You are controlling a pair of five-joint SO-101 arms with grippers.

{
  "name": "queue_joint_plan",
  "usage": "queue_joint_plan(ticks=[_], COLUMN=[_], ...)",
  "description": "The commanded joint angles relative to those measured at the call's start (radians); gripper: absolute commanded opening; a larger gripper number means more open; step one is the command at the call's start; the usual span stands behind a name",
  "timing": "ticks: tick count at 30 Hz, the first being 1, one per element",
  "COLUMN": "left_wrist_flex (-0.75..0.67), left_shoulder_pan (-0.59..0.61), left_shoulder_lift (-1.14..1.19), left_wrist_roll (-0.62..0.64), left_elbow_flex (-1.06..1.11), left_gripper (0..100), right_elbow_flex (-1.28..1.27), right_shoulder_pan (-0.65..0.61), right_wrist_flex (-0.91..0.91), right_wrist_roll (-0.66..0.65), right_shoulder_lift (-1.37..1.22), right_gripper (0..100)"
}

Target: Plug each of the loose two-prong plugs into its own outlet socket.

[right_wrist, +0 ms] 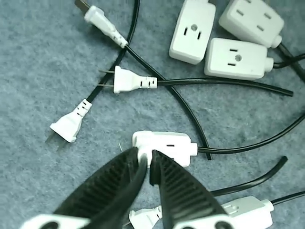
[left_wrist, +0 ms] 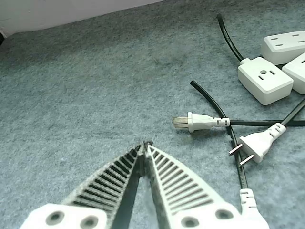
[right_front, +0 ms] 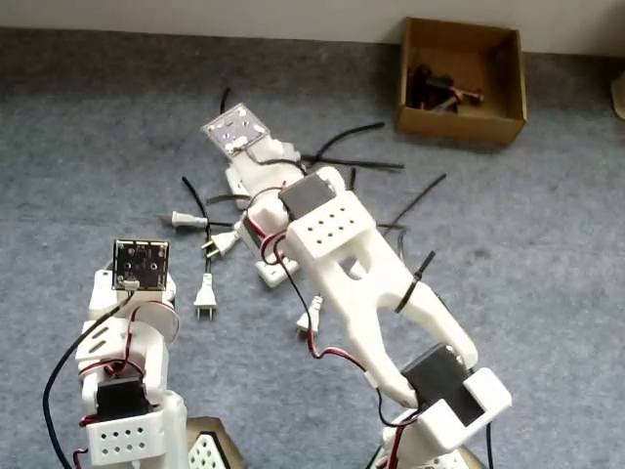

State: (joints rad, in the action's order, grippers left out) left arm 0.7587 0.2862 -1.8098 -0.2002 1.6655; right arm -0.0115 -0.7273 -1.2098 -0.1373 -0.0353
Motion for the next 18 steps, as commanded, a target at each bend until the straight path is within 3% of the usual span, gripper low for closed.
queue_joint_plan(ticks=[1,18], left_wrist_flex=[0.002,-0.002], left_shoulder_pan=[0.008,0.008], left_shoulder_lift=[-0.015,-0.015], left_wrist_roll=[0.003,0.003], left_elbow_flex=[-0.05,-0.048], left_gripper=[1,1], right_elbow_flex=[0.05,0.045], right_shoulder_pan=[-0.008,-0.004], right_wrist_flex=[0.024,-0.005], right_wrist_roll=[-0.005,-0.003], right_shoulder_lift=[-0.025,-0.056], right_gripper=[0.5,0.5])
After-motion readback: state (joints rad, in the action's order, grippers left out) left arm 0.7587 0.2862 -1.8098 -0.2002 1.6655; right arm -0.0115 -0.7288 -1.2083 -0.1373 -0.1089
